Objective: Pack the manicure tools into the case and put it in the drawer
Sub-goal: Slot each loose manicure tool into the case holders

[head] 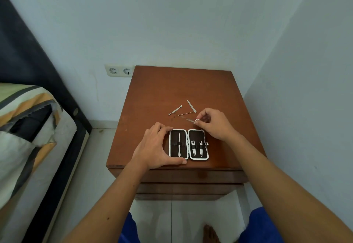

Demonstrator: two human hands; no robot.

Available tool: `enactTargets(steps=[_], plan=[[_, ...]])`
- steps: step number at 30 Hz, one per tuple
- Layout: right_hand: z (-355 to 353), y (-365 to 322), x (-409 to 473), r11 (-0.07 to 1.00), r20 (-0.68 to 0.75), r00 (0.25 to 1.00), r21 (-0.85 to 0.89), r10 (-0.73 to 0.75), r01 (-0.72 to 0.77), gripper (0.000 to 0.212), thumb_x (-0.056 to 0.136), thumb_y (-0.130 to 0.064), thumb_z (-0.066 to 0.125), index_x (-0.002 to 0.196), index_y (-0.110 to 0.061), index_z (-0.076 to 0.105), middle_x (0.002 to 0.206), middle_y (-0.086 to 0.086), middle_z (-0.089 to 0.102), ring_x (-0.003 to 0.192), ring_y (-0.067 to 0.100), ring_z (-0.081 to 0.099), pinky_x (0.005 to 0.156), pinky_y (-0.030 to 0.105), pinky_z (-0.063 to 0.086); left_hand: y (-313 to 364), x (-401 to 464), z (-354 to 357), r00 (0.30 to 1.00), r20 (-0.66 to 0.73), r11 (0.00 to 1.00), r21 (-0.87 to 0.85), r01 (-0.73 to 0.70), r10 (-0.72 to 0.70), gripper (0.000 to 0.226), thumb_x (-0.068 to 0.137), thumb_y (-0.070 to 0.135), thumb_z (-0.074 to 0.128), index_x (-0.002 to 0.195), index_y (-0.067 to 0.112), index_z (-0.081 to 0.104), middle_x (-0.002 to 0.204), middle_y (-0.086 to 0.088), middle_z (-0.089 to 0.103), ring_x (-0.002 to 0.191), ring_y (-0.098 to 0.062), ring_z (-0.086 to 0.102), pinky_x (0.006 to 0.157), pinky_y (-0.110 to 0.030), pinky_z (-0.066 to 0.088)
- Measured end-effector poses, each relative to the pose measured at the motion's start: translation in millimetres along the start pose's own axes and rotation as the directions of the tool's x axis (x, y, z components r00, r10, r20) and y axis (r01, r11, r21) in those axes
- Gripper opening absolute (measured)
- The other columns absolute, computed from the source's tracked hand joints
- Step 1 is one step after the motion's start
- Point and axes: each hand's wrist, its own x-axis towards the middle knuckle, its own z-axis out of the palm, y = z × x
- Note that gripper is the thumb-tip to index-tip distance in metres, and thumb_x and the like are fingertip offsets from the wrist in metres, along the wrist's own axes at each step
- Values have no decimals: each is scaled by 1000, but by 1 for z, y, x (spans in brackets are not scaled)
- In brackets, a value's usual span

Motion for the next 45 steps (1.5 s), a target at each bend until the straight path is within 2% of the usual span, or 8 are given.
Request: enactTargets(steps=[4, 8, 18, 22, 28, 31, 37, 45], plan=[[-14, -7, -8, 961, -6, 999, 275, -37, 37, 12, 91, -16, 78, 98, -15, 69, 87, -1, 81, 88, 16, 78, 87, 32, 57, 0, -1, 1, 1000, -10, 1000, -13, 7, -7, 125, 46, 96, 77, 149, 31, 47, 125, 18, 40, 112, -10, 43, 102, -33, 47], [-32, -14, -18, 881, 94, 994, 472, -61, 9, 14, 94, -5, 74, 107, -2, 70, 89, 14, 78, 82, 26, 78, 72, 29, 59, 0, -1, 2, 1000, -10, 1000, -13, 4, -4, 125, 46, 97, 76, 149, 31, 48, 126, 18, 41, 112, -11, 43, 103, -34, 48], [-27, -11, -14, 996, 228, 970, -2, -83, 86, 14, 97, -20, 72, 107, -28, 78, 85, -5, 77, 71, 5, 67, 73, 19, 53, -1, -1, 2, 1000, -21, 1000, -4, 7, -7, 125, 46, 99, 74, 148, 31, 49, 125, 16, 42, 114, -12, 45, 105, -37, 47], [-18, -11, -12, 996, 186, 979, -19, -82, 87, 14, 97, -20, 72, 108, -27, 79, 85, -6, 75, 71, 3, 65, 67, 9, 47, 0, 0, 1, 1000, -15, 1000, 1, 5, -5, 125, 46, 98, 74, 149, 31, 49, 125, 16, 42, 113, -12, 44, 105, -36, 47], [-9, -2, -9, 997, 112, 991, 31, -76, 73, 14, 96, -22, 72, 104, -31, 79, 85, -4, 75, 78, 16, 68, 76, 28, 55, -1, 0, 2, 1000, -17, 1000, 3, 3, -3, 126, 45, 100, 72, 148, 31, 49, 125, 17, 41, 114, -12, 45, 106, -38, 48], [-3, 1, -14, 996, 165, 982, 10, -92, 91, 17, 96, -21, 72, 103, -34, 79, 87, -10, 74, 74, 6, 62, 76, 25, 52, 0, -1, 2, 1000, -11, 1000, 5, 5, -5, 126, 46, 100, 72, 149, 31, 48, 125, 18, 41, 113, -12, 44, 105, -37, 48], [5, 2, -30, 965, 98, 969, -117, -225, 236, 32, 92, -20, 77, 123, -22, 73, 100, -10, 59, 78, 5, 59, 79, 19, 46, 1, -1, 2, 1000, -27, 1000, 1, -3, 3, 126, 45, 99, 73, 148, 30, 50, 123, 17, 41, 112, -12, 45, 106, -36, 46], [4, 9, -63, 932, 174, 955, -235, -240, 277, 72, 91, -46, 73, 153, -20, 47, 140, -8, 46, 126, 12, 36, 111, 25, 30, 2, -2, 1, 1000, -29, 1000, 9, -11, 12, 123, 48, 96, 77, 148, 29, 50, 124, 16, 43, 111, -10, 43, 104, -33, 46]])
